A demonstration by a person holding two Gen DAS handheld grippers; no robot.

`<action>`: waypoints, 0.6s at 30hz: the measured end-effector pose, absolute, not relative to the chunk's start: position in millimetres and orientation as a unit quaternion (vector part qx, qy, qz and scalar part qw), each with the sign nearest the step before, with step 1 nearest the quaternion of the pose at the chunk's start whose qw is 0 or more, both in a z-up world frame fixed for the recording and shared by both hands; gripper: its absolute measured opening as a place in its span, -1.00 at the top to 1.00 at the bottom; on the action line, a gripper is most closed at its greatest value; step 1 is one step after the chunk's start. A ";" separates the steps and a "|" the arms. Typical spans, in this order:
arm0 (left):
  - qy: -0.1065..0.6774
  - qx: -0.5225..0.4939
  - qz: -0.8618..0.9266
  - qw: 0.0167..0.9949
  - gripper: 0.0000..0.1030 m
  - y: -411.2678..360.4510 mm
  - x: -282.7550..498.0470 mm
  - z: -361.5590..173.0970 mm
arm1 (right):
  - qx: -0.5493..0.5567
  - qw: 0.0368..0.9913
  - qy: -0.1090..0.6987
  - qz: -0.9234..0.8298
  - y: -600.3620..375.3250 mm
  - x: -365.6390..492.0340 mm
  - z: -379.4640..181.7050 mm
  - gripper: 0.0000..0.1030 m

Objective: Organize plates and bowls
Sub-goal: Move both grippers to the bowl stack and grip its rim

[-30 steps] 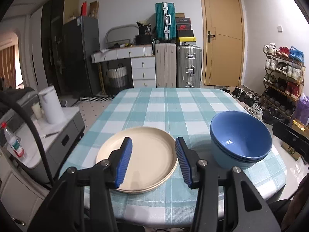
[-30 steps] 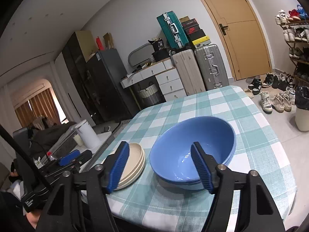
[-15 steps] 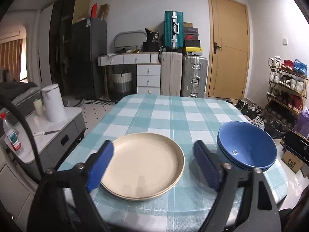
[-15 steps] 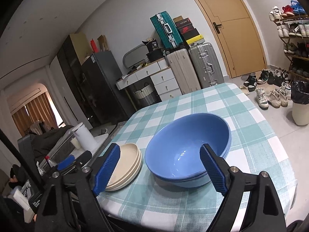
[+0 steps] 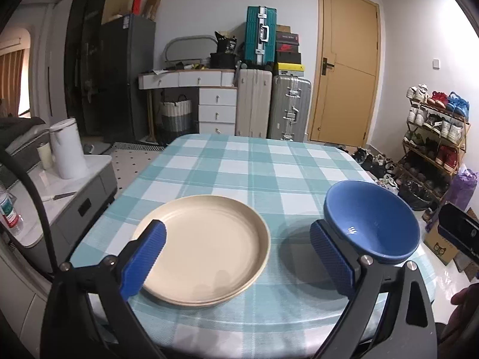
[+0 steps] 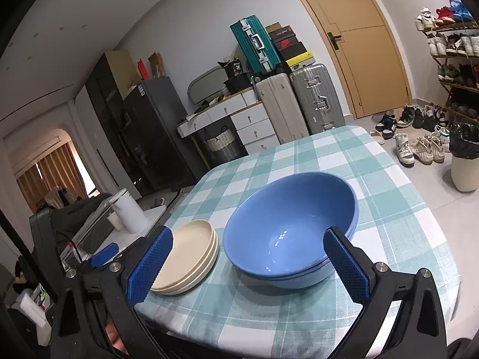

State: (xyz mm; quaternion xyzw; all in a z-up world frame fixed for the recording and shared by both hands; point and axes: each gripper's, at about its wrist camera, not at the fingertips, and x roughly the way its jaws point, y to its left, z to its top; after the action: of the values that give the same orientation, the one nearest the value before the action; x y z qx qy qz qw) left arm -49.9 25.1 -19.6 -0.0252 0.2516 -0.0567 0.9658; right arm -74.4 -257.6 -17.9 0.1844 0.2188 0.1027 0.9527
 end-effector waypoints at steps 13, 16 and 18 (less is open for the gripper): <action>0.364 0.012 -0.081 0.928 -0.90 -54.0 46.1 -29.1 | 0.353 0.885 0.304 0.012 -351.7 -18.5 -43.0 -0.99; 0.401 -0.003 -0.101 0.911 -0.90 -66.8 62.9 -38.4 | 0.355 0.876 0.325 0.019 -363.0 -6.1 -48.2 -0.98; 0.415 -0.017 -0.116 0.902 -0.90 -73.0 69.0 -42.9 | 0.345 0.873 0.345 0.014 -365.6 3.3 -52.3 -0.98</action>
State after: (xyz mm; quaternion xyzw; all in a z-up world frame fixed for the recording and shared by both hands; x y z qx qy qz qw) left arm 69.0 -73.0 -42.9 -0.0171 0.4153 -0.1160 0.9021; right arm 3.3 -365.6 -52.3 0.3454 0.3447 0.0140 0.8727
